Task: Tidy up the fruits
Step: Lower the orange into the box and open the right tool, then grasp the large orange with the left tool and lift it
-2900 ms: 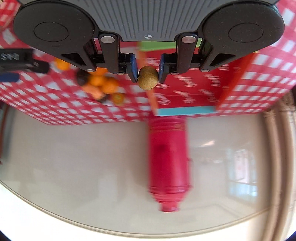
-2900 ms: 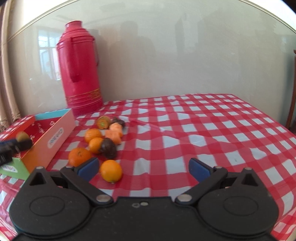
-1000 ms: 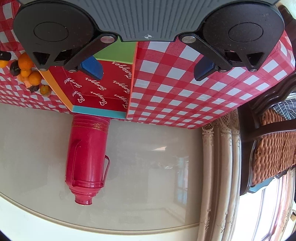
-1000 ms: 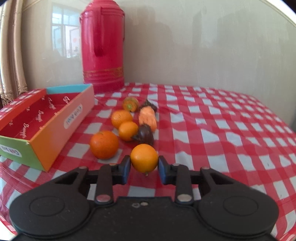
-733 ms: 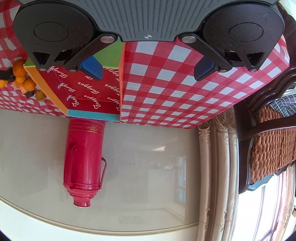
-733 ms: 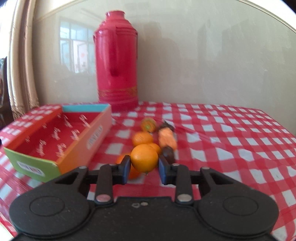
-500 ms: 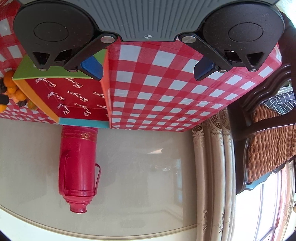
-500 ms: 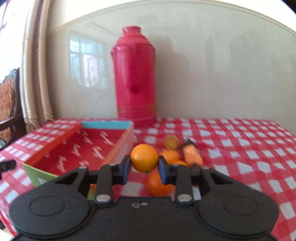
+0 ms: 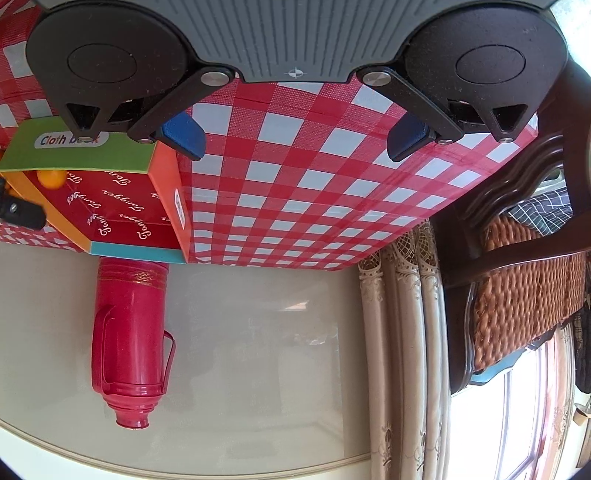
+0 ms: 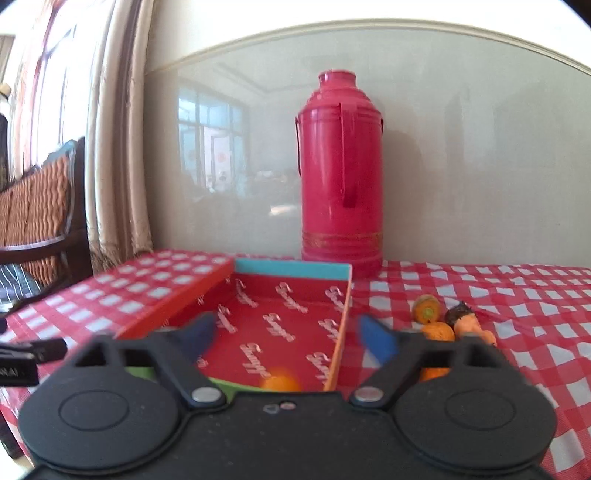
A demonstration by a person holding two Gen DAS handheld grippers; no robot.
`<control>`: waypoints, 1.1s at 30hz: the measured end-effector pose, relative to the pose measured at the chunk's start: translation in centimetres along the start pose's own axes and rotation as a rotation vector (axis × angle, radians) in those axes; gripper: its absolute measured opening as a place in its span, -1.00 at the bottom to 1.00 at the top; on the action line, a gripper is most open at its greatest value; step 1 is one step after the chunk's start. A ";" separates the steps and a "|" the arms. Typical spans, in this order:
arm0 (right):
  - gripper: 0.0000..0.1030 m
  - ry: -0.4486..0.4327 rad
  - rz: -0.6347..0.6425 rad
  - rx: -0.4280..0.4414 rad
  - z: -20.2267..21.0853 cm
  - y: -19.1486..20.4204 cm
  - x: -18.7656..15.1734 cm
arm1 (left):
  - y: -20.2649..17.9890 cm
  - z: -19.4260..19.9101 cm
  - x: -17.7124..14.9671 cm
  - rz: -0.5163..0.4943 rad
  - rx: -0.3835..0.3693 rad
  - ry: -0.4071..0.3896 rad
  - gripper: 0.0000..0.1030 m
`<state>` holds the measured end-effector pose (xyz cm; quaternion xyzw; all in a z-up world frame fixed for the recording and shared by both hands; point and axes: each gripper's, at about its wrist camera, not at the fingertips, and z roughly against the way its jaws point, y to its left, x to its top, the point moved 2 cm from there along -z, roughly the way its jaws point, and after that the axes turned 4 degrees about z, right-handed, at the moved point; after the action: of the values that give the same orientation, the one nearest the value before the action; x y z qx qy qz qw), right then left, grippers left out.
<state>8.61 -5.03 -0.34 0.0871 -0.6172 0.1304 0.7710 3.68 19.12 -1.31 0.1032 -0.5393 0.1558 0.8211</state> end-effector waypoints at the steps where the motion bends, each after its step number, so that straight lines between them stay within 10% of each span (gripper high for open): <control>1: 0.90 -0.017 0.006 -0.015 0.2 0.0 0.1 | 0.1 0.0 0.0 0.002 -0.001 -0.001 1.00; 16: 0.89 0.008 0.037 -0.232 1.8 -4.5 -0.5 | -4.4 1.7 0.5 0.026 -0.078 -0.088 1.00; 33: 0.89 0.118 -0.059 -0.407 6.4 -14.9 -1.9 | -17.7 4.7 -0.1 -0.067 -0.366 -0.023 1.00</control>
<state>6.83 -21.24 -0.35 -0.0600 -0.5818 -0.0148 0.8110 6.09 1.09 0.40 -0.0283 -0.5643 0.0262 0.8247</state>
